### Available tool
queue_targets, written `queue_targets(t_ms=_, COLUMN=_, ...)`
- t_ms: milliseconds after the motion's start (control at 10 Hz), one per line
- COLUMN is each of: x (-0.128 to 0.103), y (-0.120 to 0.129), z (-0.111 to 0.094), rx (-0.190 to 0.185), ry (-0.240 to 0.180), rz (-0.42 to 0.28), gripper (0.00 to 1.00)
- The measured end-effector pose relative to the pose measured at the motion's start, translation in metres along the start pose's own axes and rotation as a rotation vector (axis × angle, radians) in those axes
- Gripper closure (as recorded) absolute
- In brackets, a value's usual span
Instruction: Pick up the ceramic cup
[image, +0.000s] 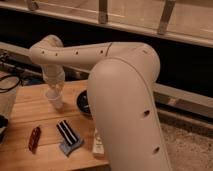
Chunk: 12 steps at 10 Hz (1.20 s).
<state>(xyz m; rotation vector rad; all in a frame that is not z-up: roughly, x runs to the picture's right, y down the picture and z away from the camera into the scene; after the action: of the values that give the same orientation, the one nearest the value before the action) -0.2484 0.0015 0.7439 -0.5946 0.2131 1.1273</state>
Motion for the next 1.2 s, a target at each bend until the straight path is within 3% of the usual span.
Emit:
queue_targets(t_ms=300, x=-0.011, y=-0.006, z=-0.001, rx=-0.020, ry=-0.032, rz=0.008, gripper=0.59)
queue_targets(t_ms=500, x=-0.019, y=-0.018, z=0.012, rx=-0.034, ry=-0.027, rz=0.030, gripper=0.40)
queue_targets(t_ms=700, x=-0.015, y=-0.038, z=0.038, rx=-0.082, ry=-0.007, rz=0.090, gripper=0.22)
queue_targets(t_ms=900, x=-0.014, y=-0.047, z=0.047, rx=-0.117, ry=-0.003, rz=0.123, gripper=0.20)
queue_targets(t_ms=1200, x=-0.027, y=-0.038, z=0.047, rx=-0.147, ry=-0.026, rz=0.109, gripper=0.20)
